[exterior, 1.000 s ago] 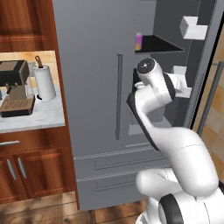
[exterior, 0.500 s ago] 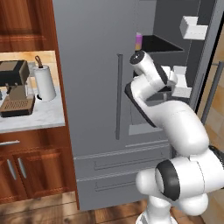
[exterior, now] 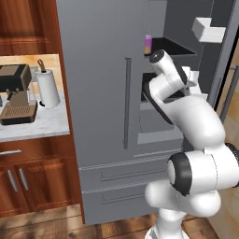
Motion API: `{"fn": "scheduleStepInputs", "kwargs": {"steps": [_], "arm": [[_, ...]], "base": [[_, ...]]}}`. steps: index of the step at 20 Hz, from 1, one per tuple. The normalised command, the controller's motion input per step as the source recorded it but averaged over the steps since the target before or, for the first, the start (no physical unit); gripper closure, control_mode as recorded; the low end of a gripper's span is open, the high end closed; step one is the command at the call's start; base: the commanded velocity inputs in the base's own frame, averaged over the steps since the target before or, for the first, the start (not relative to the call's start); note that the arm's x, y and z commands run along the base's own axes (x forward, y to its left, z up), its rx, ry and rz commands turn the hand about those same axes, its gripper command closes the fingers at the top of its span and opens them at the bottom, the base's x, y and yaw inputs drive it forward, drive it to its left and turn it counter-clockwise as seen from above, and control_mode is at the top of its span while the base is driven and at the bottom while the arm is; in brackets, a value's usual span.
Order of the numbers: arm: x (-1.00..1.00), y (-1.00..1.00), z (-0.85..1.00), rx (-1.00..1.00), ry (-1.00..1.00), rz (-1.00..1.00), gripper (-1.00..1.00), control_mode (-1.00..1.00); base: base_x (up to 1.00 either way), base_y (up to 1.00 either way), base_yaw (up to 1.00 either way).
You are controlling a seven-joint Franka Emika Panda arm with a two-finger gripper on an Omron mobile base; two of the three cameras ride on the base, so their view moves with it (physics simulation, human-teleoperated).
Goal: Open the fridge, grab two sodas, and place both sodas inside the bowl with ice on the dining counter.
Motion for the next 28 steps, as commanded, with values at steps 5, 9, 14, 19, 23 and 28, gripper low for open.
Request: {"fn": "scheduleStepInputs", "kwargs": {"steps": [5, 9, 14, 19, 23, 28], "arm": [[0.0, -0.72, -0.17, 0.0, 0.0, 0.0, -1.0, -1.0], [0.0, -0.74, -0.18, 0.0, 0.0, 0.0, -1.0, -1.0], [0.0, -0.58, -0.19, 0.0, 0.0, 0.0, -1.0, -1.0], [0.0, -0.21, -0.14, 0.0, 0.0, 0.0, -1.0, -1.0], [0.0, -0.03, -0.2, -0.03, 0.04, 0.0, -1.0, -1.0], [-0.35, 0.38, -0.19, 0.0, 0.01, 0.03, -1.0, -1.0]], "base": [[0.0, 0.0, 0.0], [0.0, 0.0, 0.0], [0.0, 0.0, 0.0], [0.0, 0.0, 0.0], [0.0, 0.0, 0.0], [0.0, 0.0, 0.0]]}}
